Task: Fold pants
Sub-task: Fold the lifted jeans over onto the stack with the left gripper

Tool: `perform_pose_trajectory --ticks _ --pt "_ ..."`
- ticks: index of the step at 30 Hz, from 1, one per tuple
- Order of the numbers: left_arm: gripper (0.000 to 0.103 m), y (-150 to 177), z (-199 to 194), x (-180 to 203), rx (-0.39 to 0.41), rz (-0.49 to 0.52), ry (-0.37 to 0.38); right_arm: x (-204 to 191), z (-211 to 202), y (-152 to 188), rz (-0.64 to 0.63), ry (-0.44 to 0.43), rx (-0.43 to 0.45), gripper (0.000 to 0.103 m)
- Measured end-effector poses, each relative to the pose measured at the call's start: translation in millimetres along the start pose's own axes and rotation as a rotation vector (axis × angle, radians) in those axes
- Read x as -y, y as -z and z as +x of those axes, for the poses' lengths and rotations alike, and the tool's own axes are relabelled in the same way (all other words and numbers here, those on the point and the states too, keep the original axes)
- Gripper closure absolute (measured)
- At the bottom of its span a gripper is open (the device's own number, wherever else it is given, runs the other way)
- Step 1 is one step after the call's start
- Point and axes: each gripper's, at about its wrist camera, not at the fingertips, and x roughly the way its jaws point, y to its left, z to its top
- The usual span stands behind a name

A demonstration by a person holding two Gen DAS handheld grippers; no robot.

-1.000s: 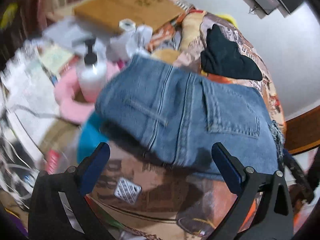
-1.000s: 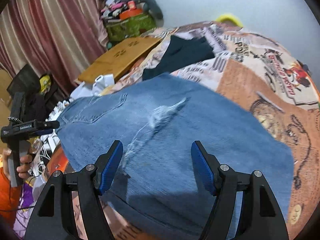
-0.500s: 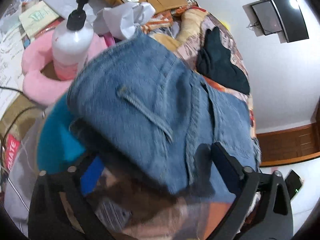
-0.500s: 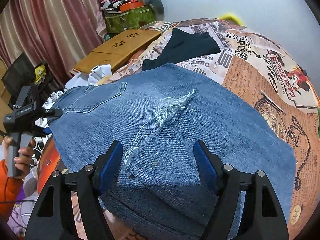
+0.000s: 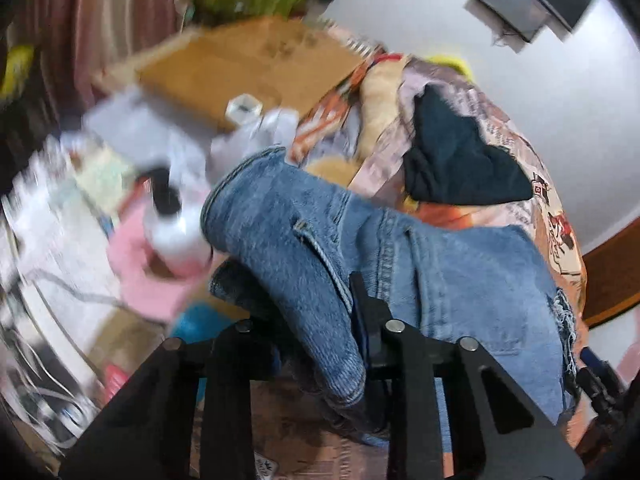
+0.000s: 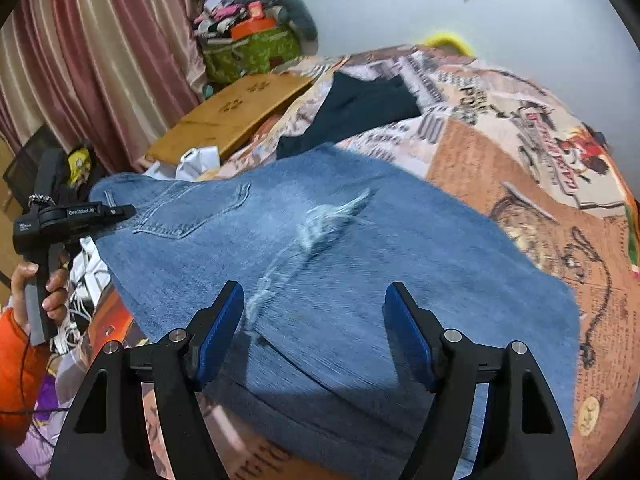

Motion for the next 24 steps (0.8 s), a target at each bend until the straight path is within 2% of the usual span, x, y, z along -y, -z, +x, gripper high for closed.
perform_pose_trajectory --ticks 4,8,11,17,24 --pt "0.080 -23.8 -37.6 45.1 0.140 0.102 0.009 25.7 -25.8 5.0 0.047 0.061 0.051 0.033" --pt "0.081 -41.2 -68.2 89.1 0.230 0.176 0.053 53.8 -42.6 16.2 0.083 0.133 0.065 0.033" --pt "0.081 -48.4 -90.8 136.4 0.292 0.254 0.098 76.9 -47.6 28.0 0.127 0.160 0.053 0.033" --pt "0.081 -48.0 -119.4 229.7 0.353 0.394 0.198 113.3 -47.0 60.6 0.206 0.192 0.016 0.033" --pt "0.082 -34.0 -134.3 336.0 0.364 0.540 0.293 130.7 -41.3 85.6 0.273 0.114 -0.008 0.032"
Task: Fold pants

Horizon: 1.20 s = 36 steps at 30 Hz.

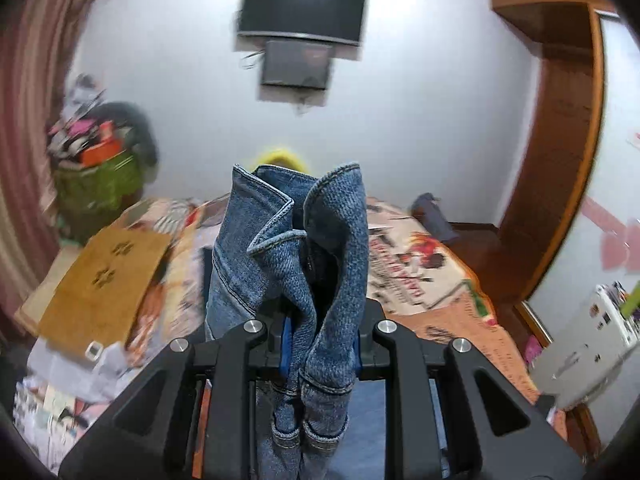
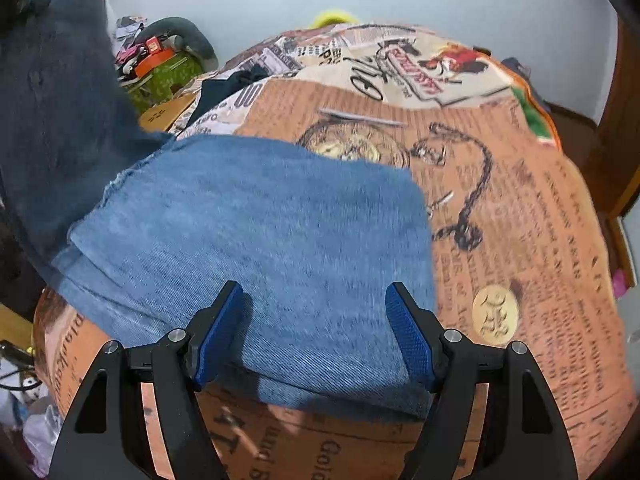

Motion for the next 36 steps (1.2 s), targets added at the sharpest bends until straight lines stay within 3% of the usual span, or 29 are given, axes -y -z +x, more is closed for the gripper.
perform_pose_trajectory --ticks 5,9,12,17,19,22,24,29,31,36 --pt "0.083 -10.1 28.1 67.4 -0.045 0.068 0.101 8.5 -2.3 1.0 0.027 -0.044 -0.004 0.032" --pt "0.083 2.7 61.5 114.3 -0.130 0.116 0.157 13.3 -9.9 6.5 0.030 -0.055 0.003 0.032" --pt "0.083 22.5 87.1 140.3 -0.222 0.150 0.191 19.7 -18.9 9.5 0.045 -0.057 0.017 0.032" --pt "0.079 72.7 119.2 173.9 -0.440 0.214 0.250 35.5 -37.7 18.6 0.094 -0.059 0.030 0.032" --pt "0.061 89.6 131.0 183.9 -0.555 0.226 0.283 41.9 -43.5 23.1 0.112 -0.057 0.033 0.032" --pt "0.038 105.4 135.5 193.5 -0.610 0.222 0.300 47.9 -49.8 30.0 0.128 -0.044 0.031 0.032" --pt "0.031 109.9 131.2 198.8 -0.619 0.235 0.312 50.4 -53.6 34.6 0.143 -0.050 0.031 0.032" --pt "0.011 93.7 111.1 195.1 -0.485 0.278 0.272 48.5 -55.5 38.5 0.148 -0.047 0.021 0.032" --pt "0.003 83.9 105.0 187.6 -0.410 0.301 0.228 45.4 -55.6 39.9 0.146 -0.053 0.017 0.032" --pt "0.001 65.9 120.5 150.6 -0.314 0.382 0.073 36.1 -50.9 36.7 0.131 -0.076 0.007 0.032"
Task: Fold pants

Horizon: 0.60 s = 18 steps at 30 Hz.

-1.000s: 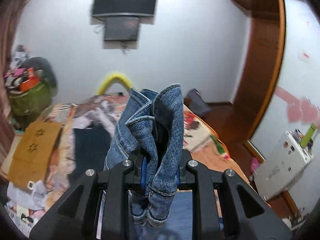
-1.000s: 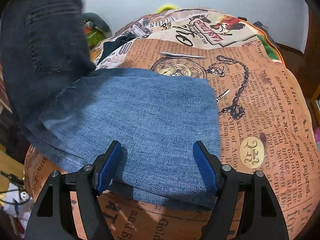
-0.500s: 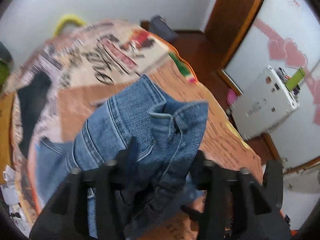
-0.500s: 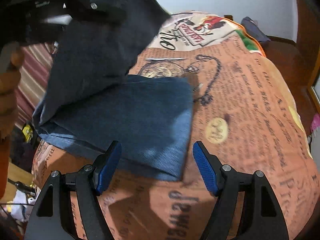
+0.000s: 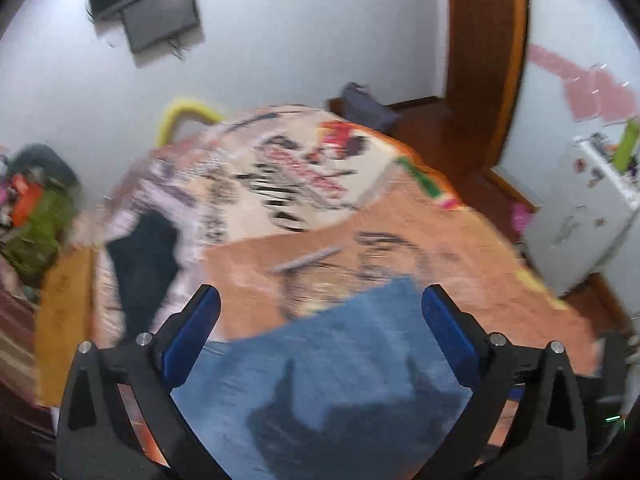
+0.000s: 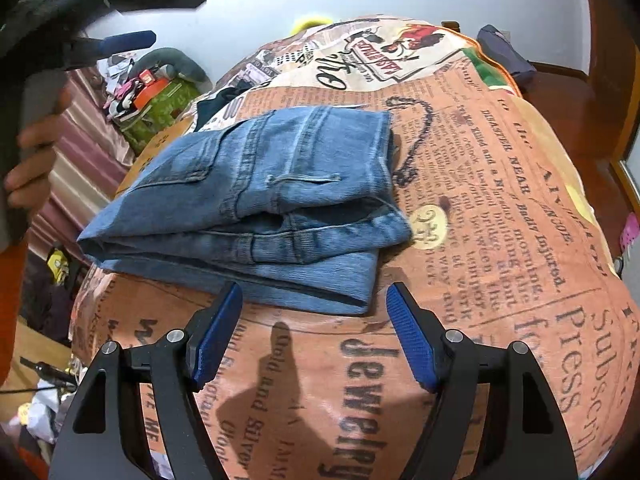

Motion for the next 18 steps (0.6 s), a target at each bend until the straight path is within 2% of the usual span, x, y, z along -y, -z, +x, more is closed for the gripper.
perform_pose_trajectory --ticks 2,3,7,10,13,16,18 --pt "0.001 1.9 14.1 -20.7 -0.018 0.008 -0.067 -4.1 4.7 -1.6 -0.009 -0.001 -0.011 0.030" --pt "0.001 4.8 22.9 -30.8 -0.035 0.009 -0.085 -6.5 7.4 -2.6 -0.018 0.007 -0.014 0.026" --pt "0.001 17.1 66.6 -74.6 -0.138 -0.037 -0.103 -15.1 17.5 -6.8 -0.063 0.033 -0.036 0.020" --pt "0.001 28.6 99.9 -98.5 -0.212 -0.069 -0.085 -16.1 23.8 -13.2 -0.073 0.047 -0.045 0.019" --pt "0.001 44.8 137.7 -117.0 -0.313 -0.061 -0.058 -18.9 28.8 -20.8 -0.085 0.059 -0.052 0.019" --pt "0.001 72.2 171.2 -139.6 -0.430 -0.041 -0.107 -24.0 34.6 -29.0 -0.108 0.077 -0.060 0.019" --pt "0.000 89.0 180.8 -152.0 -0.475 -0.047 -0.072 -26.4 38.1 -32.6 -0.117 0.091 -0.059 0.019"
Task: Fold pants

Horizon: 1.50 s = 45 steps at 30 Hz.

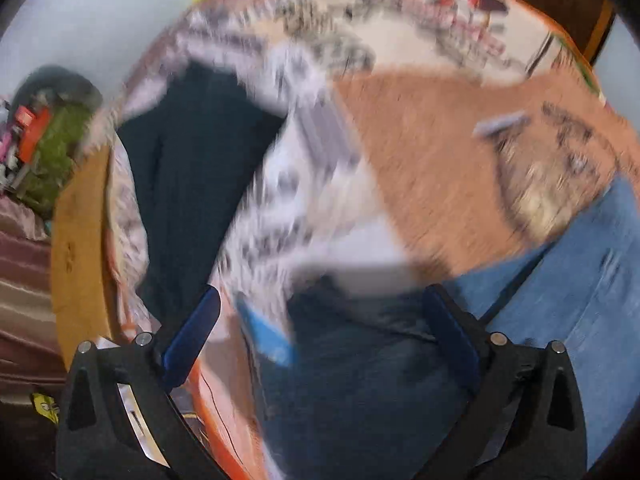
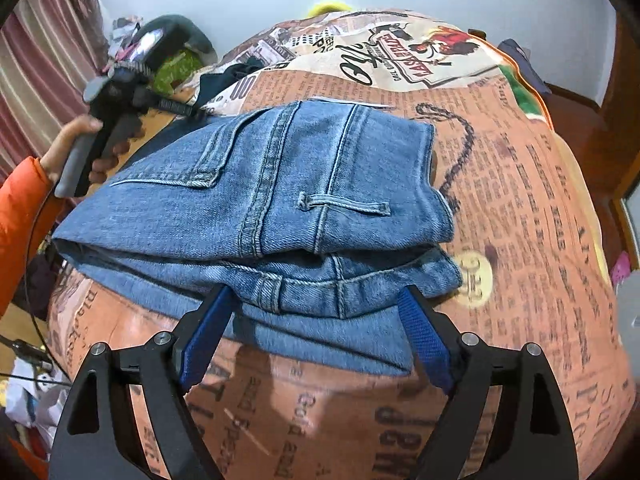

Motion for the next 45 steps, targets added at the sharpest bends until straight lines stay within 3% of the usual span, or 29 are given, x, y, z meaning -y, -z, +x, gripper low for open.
perform_pose_trajectory --ticks 3,12,18,20,25,31,35,41,45 --pt "0.000 23.9 -0.8 -23.6 0.049 -0.012 0.080 -1.0 3.9 -3.8 0.002 0.001 0.001 0.019" --pt "0.000 105.1 -38.1 -50.5 0.105 -0.066 0.074 -17.0 -7.9 -10.3 -0.068 0.055 0.035 0.020" --pt "0.000 158.2 -78.4 -45.4 0.150 -0.144 0.152 -24.5 -28.9 -8.1 -0.079 0.047 0.086 0.020" --pt "0.001 172.0 -90.3 -38.5 0.157 -0.153 0.217 -26.6 -36.2 -6.3 -0.077 0.038 0.108 0.020" --pt "0.003 197.1 -112.7 -4.0 0.197 -0.139 0.262 -33.5 -42.3 -2.6 -0.086 0.016 0.125 0.020" --pt "0.008 190.6 -126.5 27.3 0.212 -0.131 0.275 -33.4 -44.7 -3.0 -0.085 -0.003 0.127 0.020" --pt "0.008 171.7 -152.7 29.1 0.321 -0.103 0.168 -23.8 -48.6 -9.8 -0.070 -0.017 0.143 0.020" --pt "0.008 118.1 -173.3 18.0 0.436 -0.087 0.098 -8.6 -44.0 -35.1 -0.048 -0.039 0.176 0.020" --pt "0.008 80.7 -163.6 14.6 0.442 -0.078 0.073 4.7 -29.1 -57.5 -0.021 -0.065 0.183 0.024"
